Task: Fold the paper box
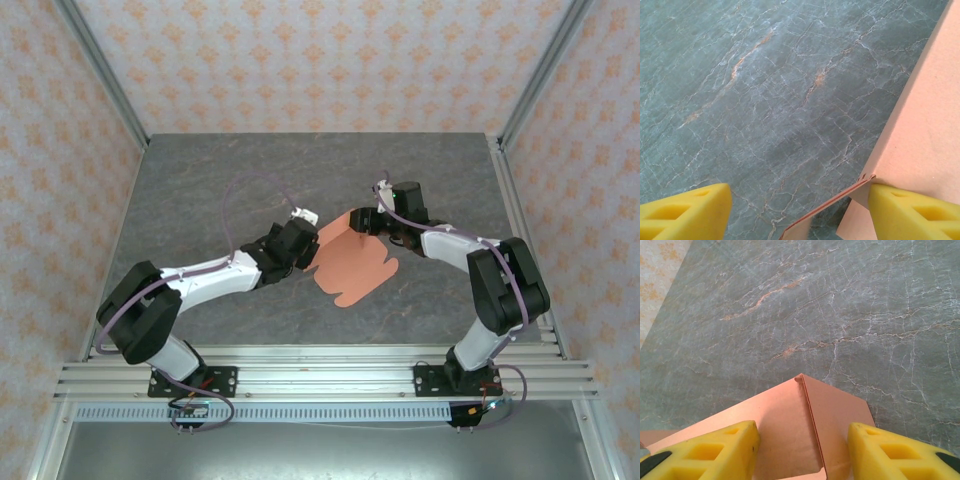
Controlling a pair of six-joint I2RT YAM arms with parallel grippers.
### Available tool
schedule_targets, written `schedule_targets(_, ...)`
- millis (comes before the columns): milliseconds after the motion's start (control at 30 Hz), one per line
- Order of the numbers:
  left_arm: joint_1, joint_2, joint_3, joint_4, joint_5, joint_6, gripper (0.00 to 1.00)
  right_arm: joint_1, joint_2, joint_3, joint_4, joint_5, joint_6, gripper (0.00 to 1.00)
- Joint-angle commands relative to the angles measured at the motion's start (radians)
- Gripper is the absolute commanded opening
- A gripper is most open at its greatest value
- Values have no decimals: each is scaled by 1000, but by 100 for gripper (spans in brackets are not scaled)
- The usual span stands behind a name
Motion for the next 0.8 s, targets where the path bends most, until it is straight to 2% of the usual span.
schedule_targets(0, -9, 18, -42, -11, -6, 42, 74, 13, 35, 4, -68, -14, -19, 51)
schedule_targets(367, -9, -20, -138, 113, -21, 66, 75, 14, 40, 6, -67, -18, -21, 50)
schedule_targets(767, -9, 0, -83, 158, -88, 28, 75, 15, 40, 7, -64, -21, -21, 51)
